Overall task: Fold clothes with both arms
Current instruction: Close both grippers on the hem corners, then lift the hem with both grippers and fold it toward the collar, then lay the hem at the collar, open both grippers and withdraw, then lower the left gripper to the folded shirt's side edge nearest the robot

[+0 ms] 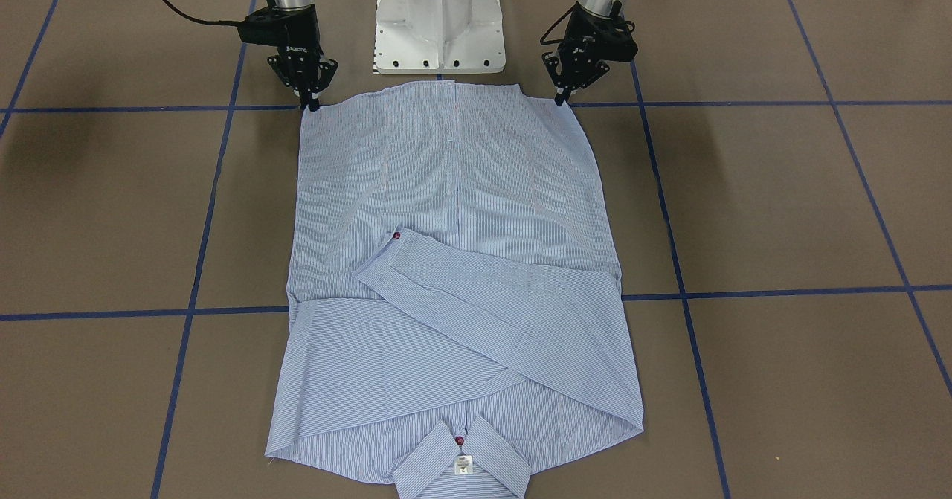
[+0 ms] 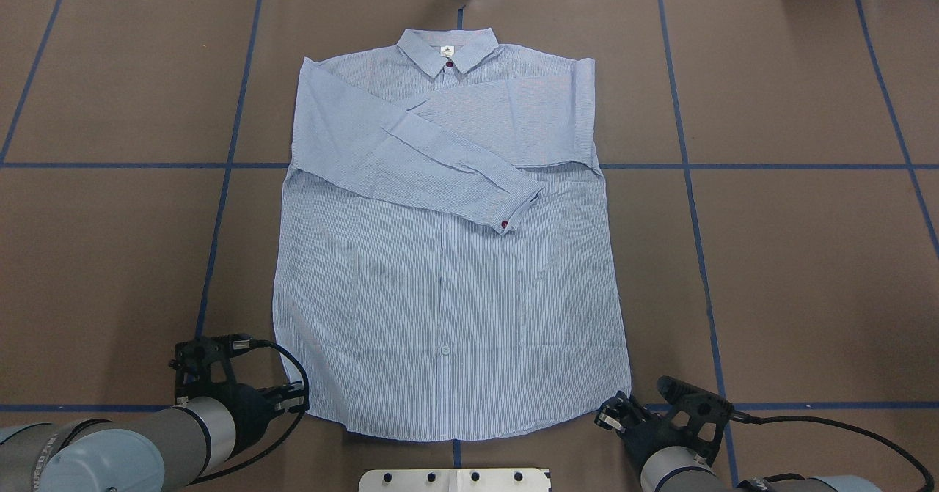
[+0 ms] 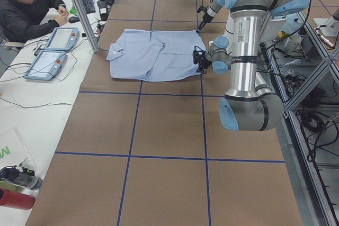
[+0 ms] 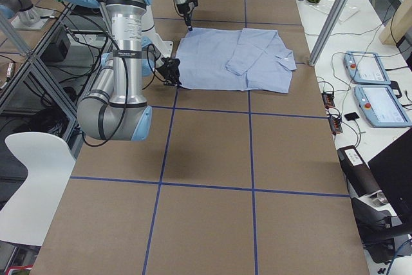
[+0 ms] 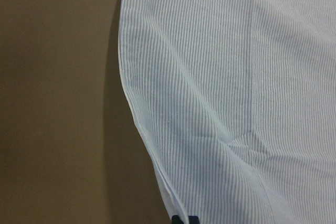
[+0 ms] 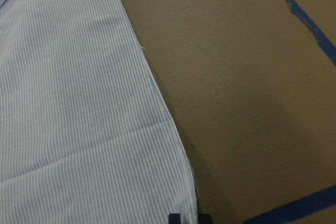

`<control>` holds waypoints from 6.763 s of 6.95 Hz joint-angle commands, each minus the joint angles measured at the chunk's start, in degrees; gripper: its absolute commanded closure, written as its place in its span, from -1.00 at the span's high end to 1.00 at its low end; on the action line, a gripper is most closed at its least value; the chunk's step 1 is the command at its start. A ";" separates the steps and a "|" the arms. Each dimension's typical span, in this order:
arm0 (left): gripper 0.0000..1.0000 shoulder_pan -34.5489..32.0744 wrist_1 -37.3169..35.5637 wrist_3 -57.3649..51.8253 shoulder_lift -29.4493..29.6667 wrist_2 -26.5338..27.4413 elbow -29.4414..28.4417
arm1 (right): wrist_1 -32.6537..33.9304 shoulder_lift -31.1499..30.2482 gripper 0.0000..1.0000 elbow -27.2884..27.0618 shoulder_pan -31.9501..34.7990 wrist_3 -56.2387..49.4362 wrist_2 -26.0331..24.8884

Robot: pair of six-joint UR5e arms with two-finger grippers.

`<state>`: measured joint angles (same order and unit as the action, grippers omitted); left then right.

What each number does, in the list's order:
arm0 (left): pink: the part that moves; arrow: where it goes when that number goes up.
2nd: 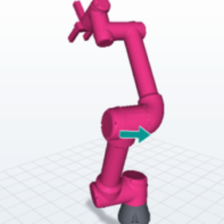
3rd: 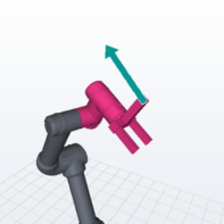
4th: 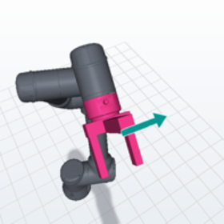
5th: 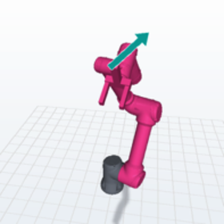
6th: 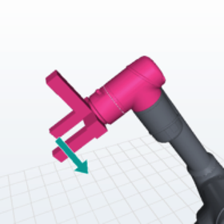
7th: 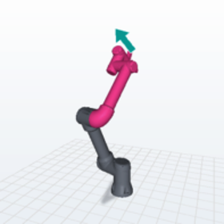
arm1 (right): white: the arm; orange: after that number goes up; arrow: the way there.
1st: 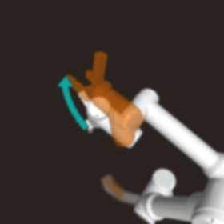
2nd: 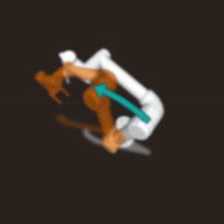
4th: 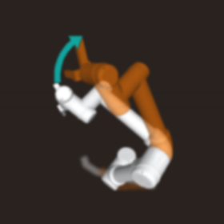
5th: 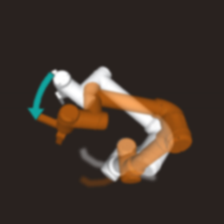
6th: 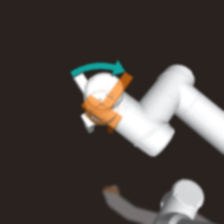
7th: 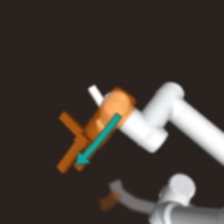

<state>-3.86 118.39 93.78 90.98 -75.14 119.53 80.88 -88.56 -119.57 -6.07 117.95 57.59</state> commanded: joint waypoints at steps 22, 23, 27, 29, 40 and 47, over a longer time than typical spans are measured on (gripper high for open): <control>-1.00 -32.52 -10.58 -36.28 22.57 -15.56 -13.31 | 13.33 30.71 -1.00 16.35 44.47 -36.72 31.07; -1.00 -32.62 -4.28 -37.60 22.66 -15.56 -19.27 | 12.03 31.34 -1.00 19.17 45.61 -39.79 32.83; -1.00 -33.58 2.55 -40.96 22.66 -15.65 -23.46 | 2.70 32.13 -1.00 25.96 47.02 -42.10 34.86; -1.00 -36.21 2.46 -45.34 22.66 -16.09 -23.64 | 2.70 32.04 -1.00 25.96 48.52 -44.20 36.44; 1.00 -35.71 2.99 -39.71 11.44 -22.24 -9.95 | 2.43 29.07 1.00 19.47 51.86 -46.94 44.71; 0.99 -23.21 8.70 -31.64 6.84 -16.26 -13.96 | 2.17 28.53 1.00 19.28 51.33 -46.94 42.95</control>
<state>-27.37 127.01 62.06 97.75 -91.44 106.71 83.15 -59.90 -100.22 45.44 71.01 101.05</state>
